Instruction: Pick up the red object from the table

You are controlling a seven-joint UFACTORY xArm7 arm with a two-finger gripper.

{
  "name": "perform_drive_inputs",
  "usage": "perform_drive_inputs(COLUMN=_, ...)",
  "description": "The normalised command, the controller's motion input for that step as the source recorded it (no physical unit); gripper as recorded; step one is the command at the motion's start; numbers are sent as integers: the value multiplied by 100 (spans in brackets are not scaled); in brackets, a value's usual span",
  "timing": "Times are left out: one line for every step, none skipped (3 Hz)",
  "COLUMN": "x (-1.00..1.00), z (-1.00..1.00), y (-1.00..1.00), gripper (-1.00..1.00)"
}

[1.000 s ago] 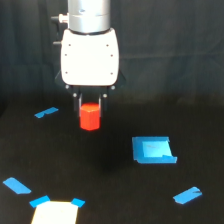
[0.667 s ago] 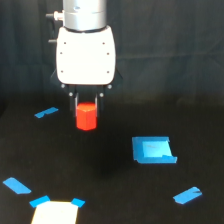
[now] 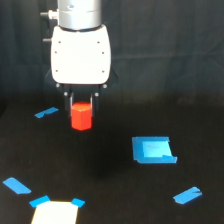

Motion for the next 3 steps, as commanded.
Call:
perform_drive_inputs(x=-26, z=1, y=17, gripper=-100)
perform_drive_inputs(x=5, z=30, y=-17, gripper=-100)
perform_drive_inputs(x=-21, z=71, y=-53, gripper=-97)
